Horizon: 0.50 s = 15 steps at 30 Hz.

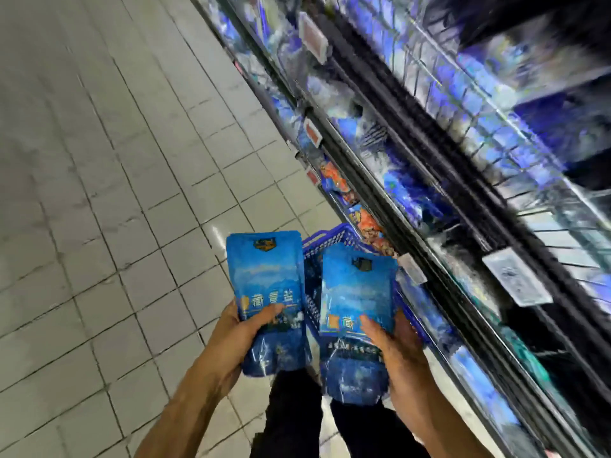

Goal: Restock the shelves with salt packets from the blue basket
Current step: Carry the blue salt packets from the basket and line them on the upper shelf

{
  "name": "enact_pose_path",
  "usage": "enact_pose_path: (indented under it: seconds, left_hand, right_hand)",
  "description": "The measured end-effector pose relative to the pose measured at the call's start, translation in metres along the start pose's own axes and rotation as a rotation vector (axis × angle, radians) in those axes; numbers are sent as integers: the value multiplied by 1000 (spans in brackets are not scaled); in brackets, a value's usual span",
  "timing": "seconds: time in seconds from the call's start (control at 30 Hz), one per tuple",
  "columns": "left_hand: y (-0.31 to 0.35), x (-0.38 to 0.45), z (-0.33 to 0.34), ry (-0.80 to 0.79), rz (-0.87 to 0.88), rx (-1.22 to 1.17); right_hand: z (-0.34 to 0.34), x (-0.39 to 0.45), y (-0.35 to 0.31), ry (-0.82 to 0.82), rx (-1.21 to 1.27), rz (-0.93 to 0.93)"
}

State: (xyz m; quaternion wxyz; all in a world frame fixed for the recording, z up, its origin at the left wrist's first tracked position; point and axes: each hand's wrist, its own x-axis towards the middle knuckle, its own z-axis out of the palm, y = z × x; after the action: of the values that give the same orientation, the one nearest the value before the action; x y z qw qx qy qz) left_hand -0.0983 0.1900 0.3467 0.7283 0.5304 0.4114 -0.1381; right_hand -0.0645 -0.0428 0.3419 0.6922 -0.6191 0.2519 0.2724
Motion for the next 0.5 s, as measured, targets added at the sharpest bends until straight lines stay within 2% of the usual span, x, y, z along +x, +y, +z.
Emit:
enact_pose_path:
  seconds: [0.1,0.2,0.37,0.5]
  left_hand:
    - [52,-55,8,-2,109,63]
    - [91,-103,19,8,185,68]
    - [119,-160,45,-21,244,-28]
    - [125,-184,62,-51,294,-52]
  right_hand:
    - [6,-45,-58,-87,-81,-129]
    - [3,-80,-105,-151,-81,-176]
    - [-8,-116,-159,-114,-164,-315]
    - [-18,-134,-189,-88,-96,-383]
